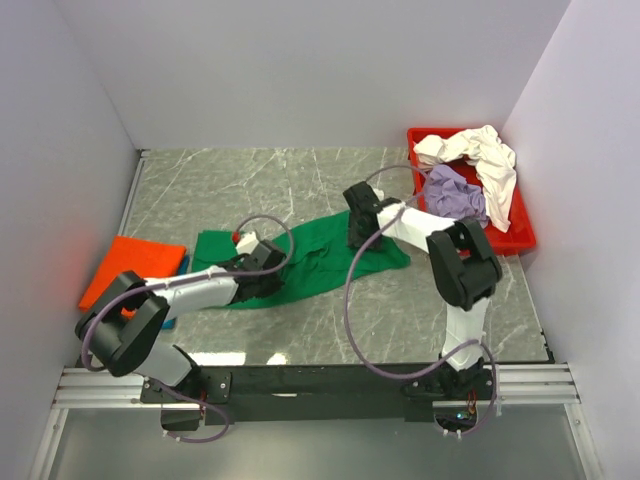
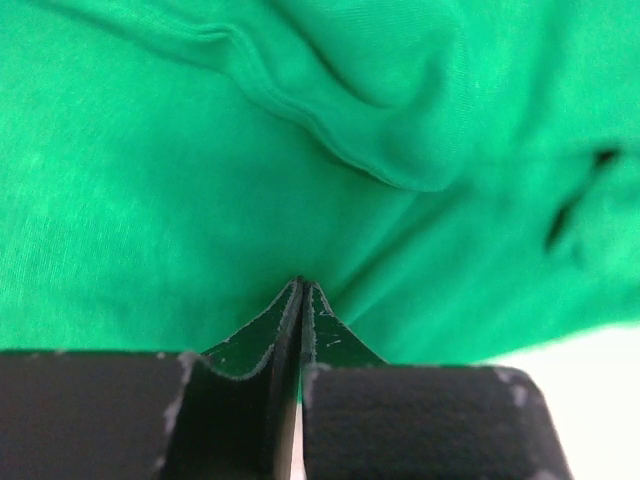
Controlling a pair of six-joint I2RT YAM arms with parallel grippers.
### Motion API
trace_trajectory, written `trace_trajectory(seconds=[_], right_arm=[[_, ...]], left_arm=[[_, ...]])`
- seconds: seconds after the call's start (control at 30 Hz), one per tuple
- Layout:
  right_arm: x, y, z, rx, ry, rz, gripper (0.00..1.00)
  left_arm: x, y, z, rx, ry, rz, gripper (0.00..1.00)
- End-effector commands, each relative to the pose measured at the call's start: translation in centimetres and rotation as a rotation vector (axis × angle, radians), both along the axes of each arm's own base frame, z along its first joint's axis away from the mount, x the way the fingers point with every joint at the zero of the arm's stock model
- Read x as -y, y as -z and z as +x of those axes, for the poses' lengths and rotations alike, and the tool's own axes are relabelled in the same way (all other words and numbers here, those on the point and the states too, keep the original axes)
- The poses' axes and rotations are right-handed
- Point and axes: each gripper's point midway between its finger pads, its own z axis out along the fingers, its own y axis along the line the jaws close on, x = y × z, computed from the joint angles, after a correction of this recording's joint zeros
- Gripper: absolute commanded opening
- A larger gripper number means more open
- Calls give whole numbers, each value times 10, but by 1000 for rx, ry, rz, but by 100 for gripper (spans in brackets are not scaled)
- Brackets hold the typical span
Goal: Fold and stack the t-shirts
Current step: Fold the tshirt
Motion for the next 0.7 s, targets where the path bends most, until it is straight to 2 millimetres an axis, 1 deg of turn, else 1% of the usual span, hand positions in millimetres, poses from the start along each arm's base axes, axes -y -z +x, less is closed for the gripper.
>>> trace_trajectory(seconds=[0.0, 0.03, 0.07, 0.1, 0.13, 0.17, 0.2, 0.23, 0.27, 0.33, 0.37, 0.43, 0.47, 0.5, 0.53, 0.57, 0.6, 0.63, 0.67], right_arm=[[9, 18, 11, -75, -39, -101, 52], [3, 9, 23, -59, -57, -104, 52], [4, 18, 27, -78, -61, -124, 52], [6, 19, 31, -85, -65, -150, 52], [0, 8, 47, -52, -75, -150, 52], [-1, 7, 53, -51, -80, -162, 52], [2, 17, 53, -84, -83, -190, 52], [2, 15, 61, -72, -83, -203, 52], [-5, 13, 74, -51, -95, -197, 52], [-8, 11, 83, -51, -108, -201, 52], [-14, 4, 97, -22, -114, -195, 52], [-20, -2, 109, 6, -129, -182, 53], [-23, -9, 121, 34, -129, -174, 53], [-22, -15, 126, 44, -122, -172, 53], [-20, -20, 128, 46, -115, -172, 53], [-21, -35, 134, 79, -107, -162, 54], [-19, -42, 135, 94, -103, -159, 54], [-18, -45, 133, 102, -100, -158, 54], [-18, -65, 132, 137, -98, -138, 55]], left_arm=[[11, 24, -56, -155, -17, -55, 9], [21, 25, -66, -157, -2, -80, 10], [27, 25, -70, -163, -2, -105, 10], [36, 25, -76, -189, -28, -161, 11], [49, 23, -77, -183, -23, -211, 11], [59, 25, -87, -194, -1, -239, 11], [69, 23, -91, -208, -6, -285, 11], [77, 25, -93, -210, 4, -297, 11], [96, 15, -92, -188, 41, -332, 11], [109, 10, -89, -180, 75, -323, 13], [120, 4, -81, -172, 86, -322, 13], [125, -4, -72, -133, 112, -295, 15], [130, -18, -64, -100, 118, -305, 16], [124, -20, -63, -90, 130, -262, 19], [119, -32, -55, -47, 120, -251, 20], [111, -37, -51, -32, 108, -227, 21], [99, -37, -53, -28, 114, -184, 24], [90, -44, -55, -13, 112, -176, 25], [77, -45, -52, 9, 91, -142, 25]])
